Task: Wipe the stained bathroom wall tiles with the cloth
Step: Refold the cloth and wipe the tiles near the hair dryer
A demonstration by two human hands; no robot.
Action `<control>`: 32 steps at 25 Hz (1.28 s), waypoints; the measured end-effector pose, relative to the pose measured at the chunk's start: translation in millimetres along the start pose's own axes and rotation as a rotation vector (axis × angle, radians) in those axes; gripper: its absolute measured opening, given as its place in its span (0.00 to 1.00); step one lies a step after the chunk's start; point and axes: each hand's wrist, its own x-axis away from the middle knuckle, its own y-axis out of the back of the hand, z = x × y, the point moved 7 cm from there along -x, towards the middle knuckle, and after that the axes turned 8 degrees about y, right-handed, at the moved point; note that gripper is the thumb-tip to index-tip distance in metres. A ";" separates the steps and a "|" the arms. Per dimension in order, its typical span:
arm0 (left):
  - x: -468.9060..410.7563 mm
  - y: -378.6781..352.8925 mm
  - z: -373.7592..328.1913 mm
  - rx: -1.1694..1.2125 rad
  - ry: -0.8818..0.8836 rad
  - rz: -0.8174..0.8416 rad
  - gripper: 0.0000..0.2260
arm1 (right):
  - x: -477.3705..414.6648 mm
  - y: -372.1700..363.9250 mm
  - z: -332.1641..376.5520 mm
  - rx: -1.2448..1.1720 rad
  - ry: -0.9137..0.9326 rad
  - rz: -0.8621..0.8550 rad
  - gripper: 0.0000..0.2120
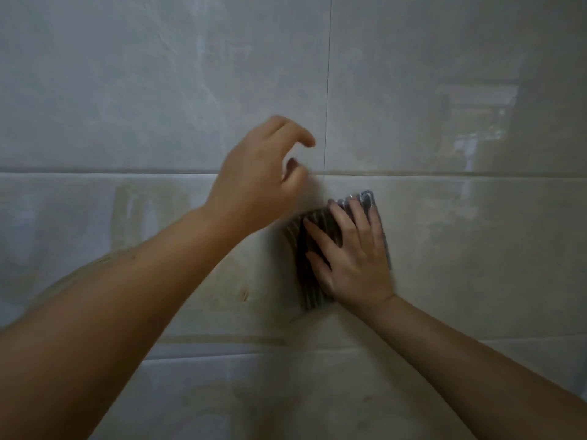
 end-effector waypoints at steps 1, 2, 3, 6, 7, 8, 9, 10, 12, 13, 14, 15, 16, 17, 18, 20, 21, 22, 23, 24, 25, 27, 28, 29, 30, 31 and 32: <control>13.0 -0.8 15.5 -0.103 -0.042 -0.022 0.15 | -0.4 -4.2 0.9 0.023 0.021 0.019 0.22; 27.7 -3.9 32.1 -0.194 -0.055 -0.026 0.17 | -0.5 -10.0 1.5 0.050 0.025 0.043 0.24; 42.3 -7.0 46.9 -0.272 -0.054 -0.020 0.19 | -0.4 -16.4 1.4 0.074 0.015 0.054 0.25; 67.0 -8.1 75.1 -0.389 -0.054 -0.019 0.23 | -16.7 -18.7 -5.5 0.068 -0.095 -0.094 0.21; 69.4 -5.6 77.6 -0.396 -0.062 -0.030 0.24 | -25.3 -13.4 -10.3 0.046 -0.150 -0.194 0.18; 70.1 -2.5 79.3 -0.394 -0.064 -0.045 0.24 | -32.1 -8.0 -13.6 0.030 -0.180 -0.282 0.16; 70.3 0.8 80.6 -0.386 -0.063 -0.063 0.25 | -35.4 -4.0 -14.5 0.034 -0.177 -0.339 0.14; 71.1 3.5 82.1 -0.378 -0.061 -0.081 0.25 | -36.4 -2.8 -12.6 0.045 -0.155 -0.357 0.15; 72.1 4.9 82.2 -0.370 -0.074 -0.100 0.26 | -35.8 -6.4 -8.3 0.037 -0.115 -0.310 0.15; 72.1 3.3 81.5 -0.378 -0.087 -0.097 0.26 | -34.2 -9.9 -5.4 0.022 -0.103 -0.256 0.17; 71.4 0.7 80.1 -0.392 -0.099 -0.089 0.26 | -31.5 -13.1 -1.1 0.020 -0.086 -0.191 0.20; 70.0 -2.3 78.7 -0.411 -0.110 -0.073 0.26 | -27.6 -16.0 3.0 0.035 -0.065 -0.120 0.24; 68.4 -6.2 77.7 -0.438 -0.117 -0.052 0.26 | -23.2 -18.6 4.0 0.062 -0.055 -0.056 0.27; 67.6 -11.1 77.3 -0.473 -0.122 -0.029 0.27 | -20.4 -19.6 1.0 0.087 -0.067 -0.014 0.29; 67.4 -16.0 77.5 -0.508 -0.127 -0.008 0.28 | -20.4 -19.4 -5.5 0.105 -0.113 0.010 0.30; 66.4 -23.0 80.2 -0.549 -0.125 0.011 0.28 | -30.5 -16.2 -18.9 0.120 -0.311 -0.002 0.30; 65.1 -25.2 81.4 -0.550 -0.119 0.012 0.28 | -37.2 -14.8 -19.2 0.119 -0.415 -0.019 0.30; 63.4 -26.5 82.0 -0.542 -0.113 0.006 0.27 | -42.4 -15.3 -12.7 0.109 -0.464 -0.027 0.30; 61.7 -27.3 82.1 -0.535 -0.110 -0.007 0.27 | -43.1 -18.4 0.3 0.090 -0.429 -0.015 0.31; 60.7 -28.5 81.7 -0.530 -0.110 -0.017 0.27 | -35.3 -24.2 17.0 0.065 -0.322 0.013 0.31; 60.3 -30.7 81.4 -0.530 -0.110 -0.018 0.27 | -16.6 -29.8 31.5 0.042 -0.190 0.044 0.31; 62.2 -34.3 82.9 -0.561 -0.109 -0.014 0.28 | 30.6 -33.2 31.6 0.066 -0.065 0.075 0.31; 63.1 -35.5 83.9 -0.587 -0.115 -0.018 0.28 | 43.2 -29.5 15.6 0.099 -0.113 0.054 0.31; 63.4 -36.6 84.7 -0.610 -0.120 -0.020 0.29 | 44.5 -25.7 -3.1 0.123 -0.214 0.023 0.31; 63.4 -37.9 85.2 -0.624 -0.124 -0.017 0.29 | 35.3 -21.6 -18.9 0.136 -0.345 0.005 0.31; 63.2 -38.8 85.7 -0.625 -0.124 -0.015 0.29 | 17.7 -18.0 -27.4 0.137 -0.463 -0.018 0.31; 63.0 -38.8 86.0 -0.617 -0.122 -0.020 0.28 | -2.6 -15.7 -26.1 0.125 -0.521 -0.031 0.31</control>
